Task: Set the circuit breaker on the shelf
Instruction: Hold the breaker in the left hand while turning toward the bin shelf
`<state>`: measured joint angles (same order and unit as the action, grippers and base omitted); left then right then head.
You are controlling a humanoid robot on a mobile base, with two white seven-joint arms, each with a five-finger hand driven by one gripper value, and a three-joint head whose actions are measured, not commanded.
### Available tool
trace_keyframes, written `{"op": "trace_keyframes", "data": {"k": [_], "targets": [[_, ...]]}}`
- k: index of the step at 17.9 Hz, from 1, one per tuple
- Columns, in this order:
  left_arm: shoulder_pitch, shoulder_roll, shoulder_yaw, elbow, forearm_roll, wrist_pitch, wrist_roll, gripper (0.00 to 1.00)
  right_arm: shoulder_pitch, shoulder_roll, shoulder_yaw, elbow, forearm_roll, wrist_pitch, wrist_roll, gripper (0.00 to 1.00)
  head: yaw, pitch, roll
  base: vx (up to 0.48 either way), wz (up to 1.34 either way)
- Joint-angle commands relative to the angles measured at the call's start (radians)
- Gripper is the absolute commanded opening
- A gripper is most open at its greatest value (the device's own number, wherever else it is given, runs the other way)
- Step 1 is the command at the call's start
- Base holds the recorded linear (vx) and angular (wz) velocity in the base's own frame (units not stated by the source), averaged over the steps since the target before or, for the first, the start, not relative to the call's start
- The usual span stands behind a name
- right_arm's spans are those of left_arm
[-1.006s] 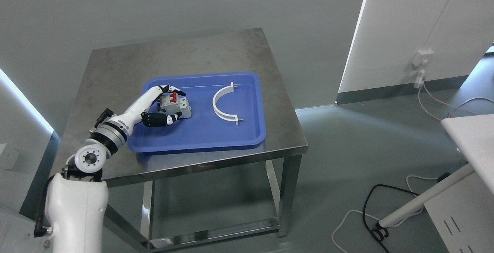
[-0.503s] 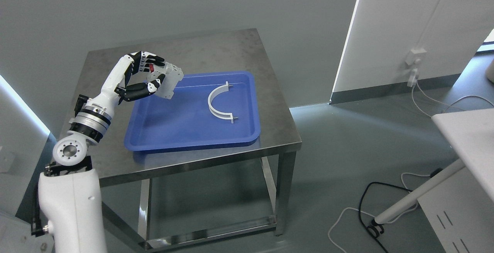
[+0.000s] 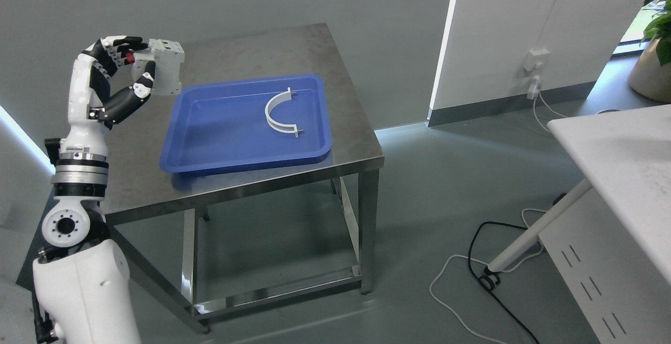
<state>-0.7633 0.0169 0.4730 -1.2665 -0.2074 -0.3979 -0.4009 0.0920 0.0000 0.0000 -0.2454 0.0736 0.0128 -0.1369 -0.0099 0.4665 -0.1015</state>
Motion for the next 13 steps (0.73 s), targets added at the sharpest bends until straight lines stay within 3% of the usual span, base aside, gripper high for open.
{"op": "trace_keyframes", "data": {"k": [1, 10, 13], "targets": [[0.076, 0.001, 0.085, -0.157, 0.046, -0.001, 0.051, 0.16, 0.0, -0.017, 0.02, 0.0, 0.0, 0.065, 0.0, 1.0, 0.0, 0.0, 0.0, -0.227, -0.01], [0.119, 0.001, 0.075, -0.18, 0.051, -0.016, 0.037, 0.16, 0.0, -0.017, 0.02, 0.0, 0.0, 0.065, 0.0, 1.0, 0.0, 0.0, 0.0, -0.335, 0.02], [0.136, 0.001, 0.052, -0.191, 0.062, -0.067, 0.019, 0.16, 0.0, -0.017, 0.02, 0.0, 0.0, 0.065, 0.0, 1.0, 0.0, 0.0, 0.0, -0.407, 0.18]]}}
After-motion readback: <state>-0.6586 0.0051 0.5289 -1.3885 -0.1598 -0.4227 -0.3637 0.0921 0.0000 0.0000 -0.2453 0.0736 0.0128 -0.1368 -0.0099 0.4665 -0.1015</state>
